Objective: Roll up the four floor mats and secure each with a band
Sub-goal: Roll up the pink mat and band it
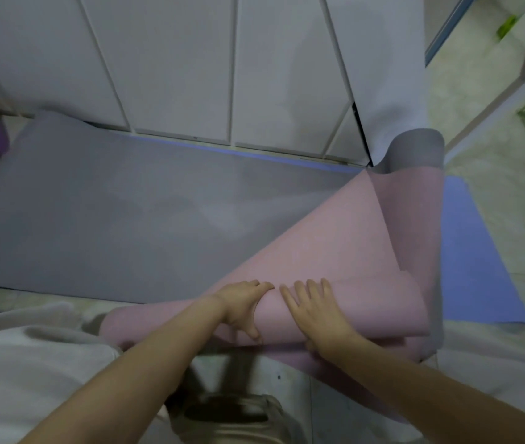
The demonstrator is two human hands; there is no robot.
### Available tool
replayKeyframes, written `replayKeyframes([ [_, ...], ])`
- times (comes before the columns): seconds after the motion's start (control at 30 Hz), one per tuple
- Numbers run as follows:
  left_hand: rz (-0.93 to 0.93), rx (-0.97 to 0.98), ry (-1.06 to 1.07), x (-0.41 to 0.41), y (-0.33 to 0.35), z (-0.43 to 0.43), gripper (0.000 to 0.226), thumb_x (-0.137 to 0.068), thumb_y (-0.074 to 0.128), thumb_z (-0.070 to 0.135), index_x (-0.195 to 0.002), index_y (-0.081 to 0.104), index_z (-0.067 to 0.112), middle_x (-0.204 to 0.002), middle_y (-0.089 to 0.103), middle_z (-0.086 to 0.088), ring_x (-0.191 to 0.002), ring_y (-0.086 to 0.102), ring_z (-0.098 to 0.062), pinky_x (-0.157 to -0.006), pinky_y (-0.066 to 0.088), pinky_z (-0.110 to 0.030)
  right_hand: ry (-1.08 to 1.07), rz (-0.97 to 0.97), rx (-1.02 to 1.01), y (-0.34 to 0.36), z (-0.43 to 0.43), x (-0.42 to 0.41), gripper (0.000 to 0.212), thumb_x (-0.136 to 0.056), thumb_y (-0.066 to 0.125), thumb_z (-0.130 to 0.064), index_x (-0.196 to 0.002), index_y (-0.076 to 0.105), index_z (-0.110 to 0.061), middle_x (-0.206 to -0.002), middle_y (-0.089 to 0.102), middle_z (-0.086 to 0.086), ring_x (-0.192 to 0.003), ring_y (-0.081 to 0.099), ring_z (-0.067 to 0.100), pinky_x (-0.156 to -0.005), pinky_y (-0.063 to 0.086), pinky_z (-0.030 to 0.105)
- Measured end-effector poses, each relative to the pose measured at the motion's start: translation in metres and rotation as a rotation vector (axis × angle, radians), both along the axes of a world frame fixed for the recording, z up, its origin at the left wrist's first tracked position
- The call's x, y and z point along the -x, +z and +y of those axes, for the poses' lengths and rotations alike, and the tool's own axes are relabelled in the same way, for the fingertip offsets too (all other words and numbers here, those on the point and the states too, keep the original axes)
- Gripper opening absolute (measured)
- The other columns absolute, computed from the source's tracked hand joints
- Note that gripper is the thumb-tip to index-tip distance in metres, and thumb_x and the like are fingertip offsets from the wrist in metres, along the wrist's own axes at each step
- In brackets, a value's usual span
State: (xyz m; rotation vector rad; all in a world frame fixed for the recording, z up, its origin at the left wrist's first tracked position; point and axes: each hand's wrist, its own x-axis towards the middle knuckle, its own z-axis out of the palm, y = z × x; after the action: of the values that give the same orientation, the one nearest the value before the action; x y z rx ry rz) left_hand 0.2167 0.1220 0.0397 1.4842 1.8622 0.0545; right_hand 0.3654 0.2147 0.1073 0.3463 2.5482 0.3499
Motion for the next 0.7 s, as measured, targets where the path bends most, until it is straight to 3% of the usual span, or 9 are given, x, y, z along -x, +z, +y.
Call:
replayKeyframes([
  [0.1, -0.07, 0.042, 0.004, -0.003, -0.002, 0.003, 0.103, -0.061, 0.084, 0.043, -0.143, 0.026, 0.024, -0.135, 0.045, -0.006, -0.123, 0.045, -0.027, -0.105, 0.036, -0.037, 0.002, -0.045, 0.07, -0.001, 0.008, 0.001, 0.1, -0.05, 0.084, -0.039, -0.128, 0.034, -0.005, -0.114, 0.049, 0.016, -0.098, 0.051, 0.031, -0.09, 0.039, 0.044],
  [0.17, -0.091, 0.046, 0.027, -0.004, -0.004, 0.003, 0.102, -0.062, 0.084, 0.042, -0.144, 0.026, 0.023, -0.138, 0.044, -0.006, -0.125, 0.044, -0.026, -0.106, 0.036, -0.037, 0.015, -0.057, 0.129, -0.002, 0.014, 0.003, 0.085, -0.066, 0.078, -0.031, -0.13, 0.03, -0.006, -0.123, 0.041, 0.015, -0.108, 0.046, 0.03, -0.092, 0.033, 0.043],
  [0.3, -0.034, -0.029, 0.088, -0.011, -0.007, -0.01, 0.106, -0.065, 0.08, 0.042, -0.149, 0.019, 0.02, -0.144, 0.036, -0.006, -0.132, 0.036, -0.026, -0.109, 0.031, -0.038, -0.044, -0.133, 0.235, 0.002, 0.025, 0.015, 0.085, -0.066, 0.079, -0.038, -0.129, 0.032, -0.006, -0.123, 0.045, 0.013, -0.108, 0.052, 0.031, -0.086, 0.04, 0.04],
  [0.43, 0.183, -0.097, 0.142, -0.047, -0.011, -0.028, 0.116, -0.071, 0.074, 0.044, -0.151, -0.005, 0.015, -0.153, 0.013, -0.01, -0.143, 0.011, -0.026, -0.117, 0.009, -0.044, -0.157, -0.262, 0.367, 0.005, 0.039, 0.032, 0.092, -0.062, 0.082, -0.045, -0.129, 0.033, -0.005, -0.127, 0.05, 0.015, -0.112, 0.054, 0.034, -0.092, 0.044, 0.037],
  [0.5, 0.228, -0.136, 0.163, -0.059, -0.016, -0.03, 0.111, -0.075, 0.07, 0.041, -0.151, -0.006, 0.013, -0.153, 0.012, -0.01, -0.143, 0.01, -0.026, -0.117, 0.004, -0.044, -0.219, -0.333, 0.415, 0.007, 0.043, 0.035, 0.096, -0.063, 0.081, -0.047, -0.134, 0.031, -0.005, -0.131, 0.051, 0.015, -0.116, 0.052, 0.032, -0.093, 0.044, 0.033],
  [0.7, 0.127, -0.172, 0.028, -0.047, -0.02, -0.023, 0.098, -0.069, 0.071, 0.042, -0.148, 0.019, 0.017, -0.138, 0.036, -0.007, -0.125, 0.038, -0.026, -0.106, 0.03, -0.033, -0.344, -0.449, 0.5, 0.006, 0.042, 0.021, 0.091, -0.069, 0.074, -0.052, -0.137, 0.033, -0.008, -0.135, 0.048, 0.011, -0.118, 0.05, 0.028, -0.097, 0.043, 0.035],
])
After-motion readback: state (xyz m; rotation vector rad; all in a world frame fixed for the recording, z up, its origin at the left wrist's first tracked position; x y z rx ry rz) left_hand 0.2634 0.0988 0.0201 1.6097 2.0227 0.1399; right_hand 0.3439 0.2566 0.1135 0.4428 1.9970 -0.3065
